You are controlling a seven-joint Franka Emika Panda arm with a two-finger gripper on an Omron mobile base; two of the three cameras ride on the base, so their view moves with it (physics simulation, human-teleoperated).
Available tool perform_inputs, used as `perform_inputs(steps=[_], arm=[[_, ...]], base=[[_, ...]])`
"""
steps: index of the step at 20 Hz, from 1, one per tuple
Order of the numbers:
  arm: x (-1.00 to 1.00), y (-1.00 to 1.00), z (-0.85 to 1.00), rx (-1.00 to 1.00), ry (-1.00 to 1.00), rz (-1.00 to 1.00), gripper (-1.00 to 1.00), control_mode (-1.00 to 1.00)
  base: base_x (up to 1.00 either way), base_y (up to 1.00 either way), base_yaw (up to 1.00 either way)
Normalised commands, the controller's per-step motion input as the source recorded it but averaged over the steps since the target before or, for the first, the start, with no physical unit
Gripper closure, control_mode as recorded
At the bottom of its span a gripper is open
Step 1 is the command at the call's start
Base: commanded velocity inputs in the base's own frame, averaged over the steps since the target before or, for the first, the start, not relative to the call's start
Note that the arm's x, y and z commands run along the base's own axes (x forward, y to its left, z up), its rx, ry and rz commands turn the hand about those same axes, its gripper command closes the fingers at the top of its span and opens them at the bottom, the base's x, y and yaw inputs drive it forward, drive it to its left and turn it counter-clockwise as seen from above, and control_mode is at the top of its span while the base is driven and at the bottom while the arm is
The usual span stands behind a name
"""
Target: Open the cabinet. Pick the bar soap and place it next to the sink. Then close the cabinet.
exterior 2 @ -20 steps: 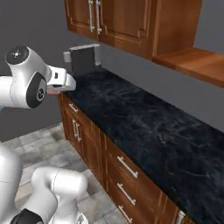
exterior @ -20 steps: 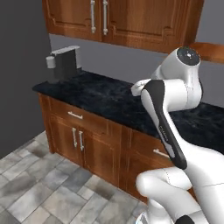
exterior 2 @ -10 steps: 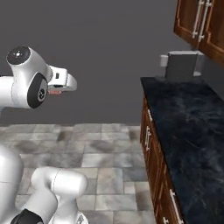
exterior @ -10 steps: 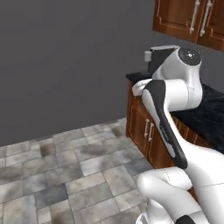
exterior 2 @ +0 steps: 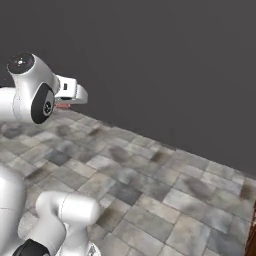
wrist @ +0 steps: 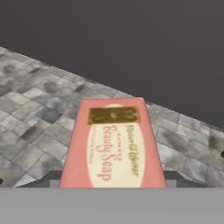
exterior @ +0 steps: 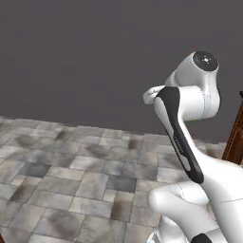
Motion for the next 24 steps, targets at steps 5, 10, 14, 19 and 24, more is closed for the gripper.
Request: perform_inputs(steps=[5,10,14,19,24], arm=[[0.00,0.00,0.00,0.00,0.00,0.00,1.00,1.00],[0.00,0.00,0.00,0.00,0.00,0.00,1.00,1.00],[0.00,0.00,0.00,0.00,0.00,0.00,1.00,1.00],[0.00,0.00,0.00,0.00,0.00,0.00,1.00,1.00],[0.00,0.00,0.00,0.00,0.00,0.00,1.00,1.00]], base=[[-0.16,0.00,0.89],[-0.08,0.00,0.85],[-0.08,0.00,0.83],[0.00,0.13,0.73],[0.30,0.69,0.26]])
